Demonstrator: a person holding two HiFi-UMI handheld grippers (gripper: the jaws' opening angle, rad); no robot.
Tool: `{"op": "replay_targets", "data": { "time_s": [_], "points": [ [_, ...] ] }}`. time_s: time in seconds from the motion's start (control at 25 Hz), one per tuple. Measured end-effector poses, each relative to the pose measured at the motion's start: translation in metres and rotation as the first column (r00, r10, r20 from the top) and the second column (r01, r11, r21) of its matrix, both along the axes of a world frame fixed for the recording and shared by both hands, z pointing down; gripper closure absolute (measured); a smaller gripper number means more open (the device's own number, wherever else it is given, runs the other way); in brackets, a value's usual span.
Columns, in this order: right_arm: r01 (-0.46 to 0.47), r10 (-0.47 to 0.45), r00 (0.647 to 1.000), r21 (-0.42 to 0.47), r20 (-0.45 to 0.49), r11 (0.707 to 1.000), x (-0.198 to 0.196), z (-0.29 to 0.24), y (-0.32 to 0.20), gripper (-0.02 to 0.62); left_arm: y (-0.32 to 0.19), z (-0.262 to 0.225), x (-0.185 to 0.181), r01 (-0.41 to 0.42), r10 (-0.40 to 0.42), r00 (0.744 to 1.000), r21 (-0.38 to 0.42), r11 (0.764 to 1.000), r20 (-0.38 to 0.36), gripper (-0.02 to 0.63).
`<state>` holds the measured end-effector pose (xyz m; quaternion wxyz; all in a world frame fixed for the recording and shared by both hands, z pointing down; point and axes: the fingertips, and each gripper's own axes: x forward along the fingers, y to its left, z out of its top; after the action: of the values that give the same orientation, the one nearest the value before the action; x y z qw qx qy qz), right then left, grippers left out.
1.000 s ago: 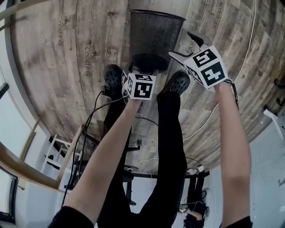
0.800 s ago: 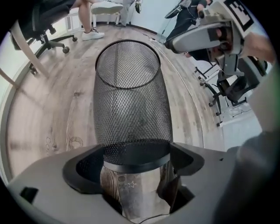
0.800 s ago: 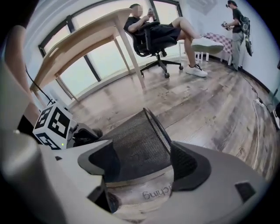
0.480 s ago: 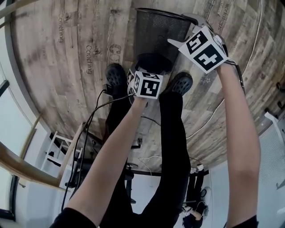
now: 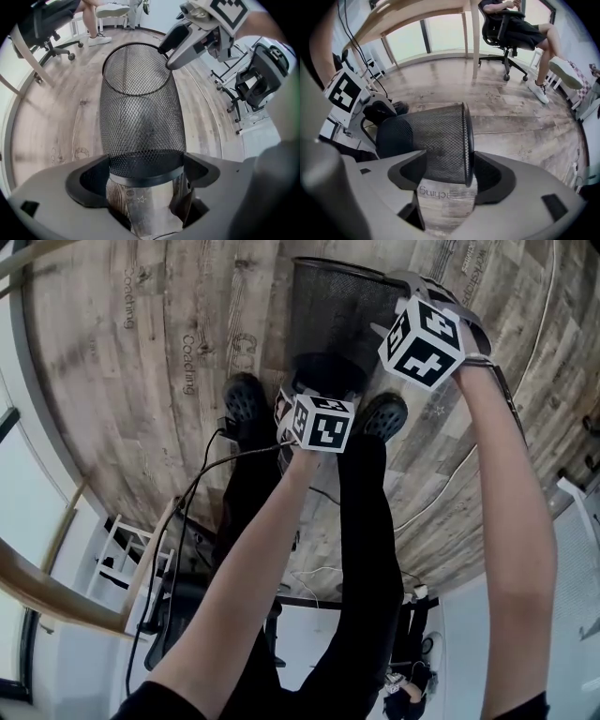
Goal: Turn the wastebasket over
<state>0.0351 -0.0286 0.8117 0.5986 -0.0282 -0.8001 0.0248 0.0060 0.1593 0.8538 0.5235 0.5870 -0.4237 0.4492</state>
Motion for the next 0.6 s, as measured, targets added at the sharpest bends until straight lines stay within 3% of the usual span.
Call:
{"op": "replay_targets", "data": {
  "time_s": [0.04,0.08,0.4,0.6],
  "points": [
    [0.002,-0.002,1.000,0.025,-0.006,1.000,0.003,0.000,-0.004,0.312,0.000,0.000,0.001,-0.006,0.006,1.000,0.002,1.000,0.003,0.121],
    [0.000,0.001,1.000,0.039,-0.011,0.999,0.005,-0.001,-0.006,0.333,0.000,0.000,0.002,-0.015,0.014,1.000,0.005,1.000,0.005,0.120],
    [-0.037,0.034,0.997,0.051,0.065,0.998,0.006,-0.020,-0.006,0.432,0.011,0.000,0.001,-0.028,0.027,0.999,0.044,0.999,0.016,0.118],
    [0.000,-0.003,0.990,0.024,0.143,1.000,-0.004,-0.050,0.013,0.520,0.034,0.003,-0.004,-0.038,0.038,0.999,-0.014,0.999,-0.002,0.118]
  ]
}}
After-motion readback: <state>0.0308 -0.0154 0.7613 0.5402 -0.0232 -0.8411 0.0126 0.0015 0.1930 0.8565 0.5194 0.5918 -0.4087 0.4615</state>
